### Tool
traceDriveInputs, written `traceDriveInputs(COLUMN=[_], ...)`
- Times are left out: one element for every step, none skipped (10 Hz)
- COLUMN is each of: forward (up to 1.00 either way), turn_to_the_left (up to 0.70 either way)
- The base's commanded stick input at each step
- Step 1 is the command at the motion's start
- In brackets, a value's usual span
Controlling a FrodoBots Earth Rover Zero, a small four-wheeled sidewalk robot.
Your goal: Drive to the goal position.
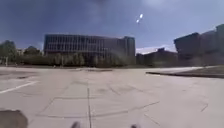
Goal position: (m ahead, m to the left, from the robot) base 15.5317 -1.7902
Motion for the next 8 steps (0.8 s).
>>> traceDriveInputs(forward=[0.55, 0.85, 0.85, 0.85, 0.85, 0.85, 0.85, 0.85], turn_to_the_left=[0.02, 0.03, 0.03, 0.03, 0.03, 0.03, 0.03, 0.03])
